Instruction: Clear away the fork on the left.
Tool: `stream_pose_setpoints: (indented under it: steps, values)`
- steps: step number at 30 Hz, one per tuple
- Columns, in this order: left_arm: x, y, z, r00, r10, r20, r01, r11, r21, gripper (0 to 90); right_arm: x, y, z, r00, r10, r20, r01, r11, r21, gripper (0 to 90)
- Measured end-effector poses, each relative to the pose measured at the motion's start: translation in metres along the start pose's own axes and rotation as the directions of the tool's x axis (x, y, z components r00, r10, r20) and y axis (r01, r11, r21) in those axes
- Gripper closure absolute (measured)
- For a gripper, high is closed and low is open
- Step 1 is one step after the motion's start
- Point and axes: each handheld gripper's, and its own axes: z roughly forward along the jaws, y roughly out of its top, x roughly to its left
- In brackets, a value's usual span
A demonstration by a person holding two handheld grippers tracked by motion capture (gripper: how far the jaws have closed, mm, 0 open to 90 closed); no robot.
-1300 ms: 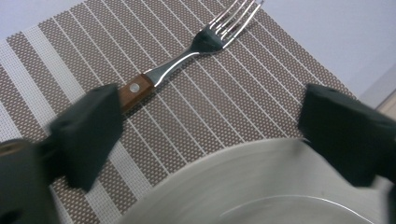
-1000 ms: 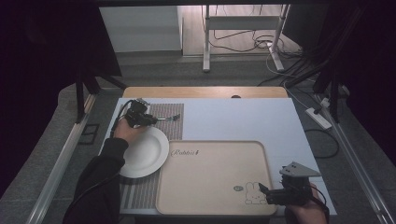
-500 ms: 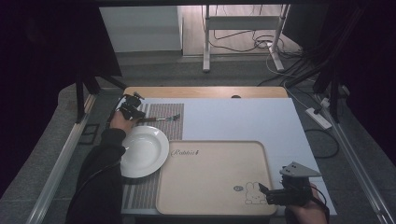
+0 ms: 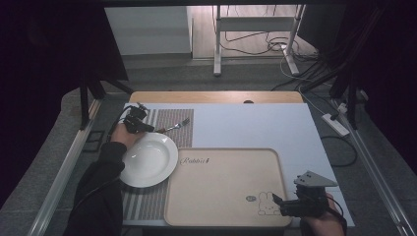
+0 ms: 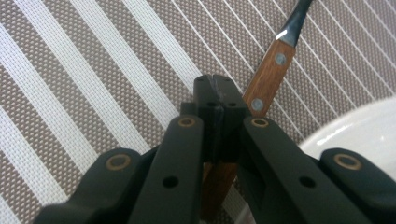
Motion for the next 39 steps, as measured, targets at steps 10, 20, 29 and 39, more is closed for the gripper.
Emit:
stream_pose_setpoints:
  steps: [10,20,29,39]
  values:
    - [0.005,0.003,-0.005,0.9993,-0.022,0.031,0.022,0.9996,-0.018,87.8,0.0,0.0,0.0,1.0,0.001,-0.002,-0.001,1.0,0.001,0.0]
    - [-0.001,0.016,-0.012,0.9988,-0.023,0.043,0.027,0.9954,-0.092,29.8,0.0,0.0,0.0,1.0,-0.004,-0.002,0.004,1.0,0.003,0.0]
    - [-0.016,0.029,0.008,0.9982,0.06,0.002,-0.06,0.9981,-0.012,0.4,0.001,0.0,0.0,1.0,-0.007,-0.003,0.007,1.0,0.003,0.0]
    - [-0.025,0.035,0.02,0.9926,0.107,-0.057,-0.103,0.9921,0.072,22.3,0.001,0.0,0.0,1.0,-0.009,-0.003,0.009,1.0,0.004,0.0]
